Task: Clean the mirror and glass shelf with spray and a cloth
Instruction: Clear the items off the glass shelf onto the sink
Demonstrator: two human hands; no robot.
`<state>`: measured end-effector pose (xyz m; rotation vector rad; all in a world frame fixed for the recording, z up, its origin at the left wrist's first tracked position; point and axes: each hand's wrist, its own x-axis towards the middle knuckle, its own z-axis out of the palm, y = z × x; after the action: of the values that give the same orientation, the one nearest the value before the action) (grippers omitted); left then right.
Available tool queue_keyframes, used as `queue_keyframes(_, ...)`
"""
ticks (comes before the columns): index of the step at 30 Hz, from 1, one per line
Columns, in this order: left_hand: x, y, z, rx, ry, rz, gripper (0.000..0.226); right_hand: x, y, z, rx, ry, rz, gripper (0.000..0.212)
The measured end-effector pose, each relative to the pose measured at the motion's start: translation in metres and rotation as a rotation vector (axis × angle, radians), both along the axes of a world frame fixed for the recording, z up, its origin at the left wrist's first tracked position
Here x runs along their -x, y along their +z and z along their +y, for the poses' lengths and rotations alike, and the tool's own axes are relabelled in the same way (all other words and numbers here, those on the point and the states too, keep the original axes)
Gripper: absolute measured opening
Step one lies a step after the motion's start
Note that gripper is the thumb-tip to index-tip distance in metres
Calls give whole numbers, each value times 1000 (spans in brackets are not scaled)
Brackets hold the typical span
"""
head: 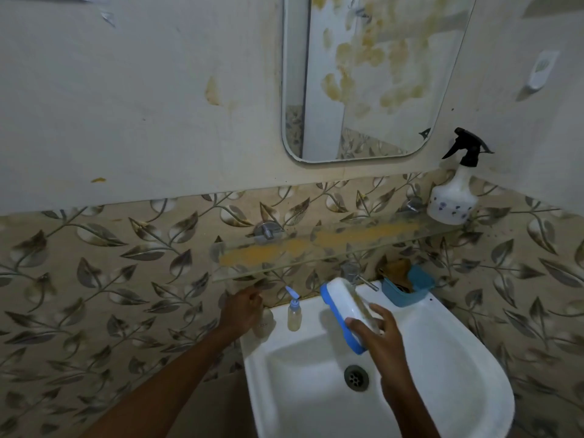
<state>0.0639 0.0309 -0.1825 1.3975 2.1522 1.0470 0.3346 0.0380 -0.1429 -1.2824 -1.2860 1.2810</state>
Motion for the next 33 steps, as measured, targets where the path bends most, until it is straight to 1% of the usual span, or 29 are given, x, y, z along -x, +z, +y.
queue_keyframes(2, 1, 0, -2, 10, -9, 13, 28, 17, -24, 11, 52, -50, -97, 68)
queue_keyframes(5, 0, -1, -6, 9, -22, 27, 29, 44, -50, 28, 62, -140, -289, 76)
queue_keyframes(8, -1, -4, -7, -11, -20, 19, 28, 67, -69, 39, -15, -154, -466, 80)
queue_keyframes(10, -2, -5, -6, -50, -8, -7, 27, 77, -79, 45, -76, -151, -646, 80)
queue_keyframes(12, -4, -4, -4, -92, -12, -18, 26, 86, -87, 53, -108, -139, -787, 80)
queue_keyframes(13, -5, -3, -3, -109, -17, -11, 26, 89, -89, 56, -112, -131, -835, 80)
queue_keyframes(17, -7, 3, 0, -139, -48, 3, 38, 95, -97, 65, -101, -102, -940, 80)
queue_keyframes(20, -6, 1, 3, -160, -58, 17, 25, 96, -104, 66, -79, -77, -999, 78)
queue_keyframes(21, -5, 0, 3, -166, -60, 21, 24, 97, -105, 65, -80, -77, -1022, 77)
queue_keyframes(23, -6, -3, 2, -165, -65, 17, 25, 98, -107, 64, -81, -79, -1049, 77)
queue_keyframes(26, -5, -1, -3, -155, -74, -21, 28, 98, -102, 63, -67, -80, -1025, 83)
queue_keyframes(28, -4, 0, -4, -149, -89, -36, 28, 96, -96, 59, -78, -69, -1026, 81)
queue_keyframes(30, -3, 3, -7, -139, -109, -29, 28, 94, -85, 52, -73, -69, -986, 71)
queue_keyframes(31, -3, 5, -9, -141, -124, -21, 28, 91, -77, 48, -62, -75, -930, 65)
queue_keyframes(32, -3, 8, -11, -147, -147, -12, 28, 88, -68, 45, -79, -73, -855, 56)
queue_keyframes(33, -4, 13, -13, -148, -188, -5, 26, 82, -57, 44, -120, -61, -776, 41)
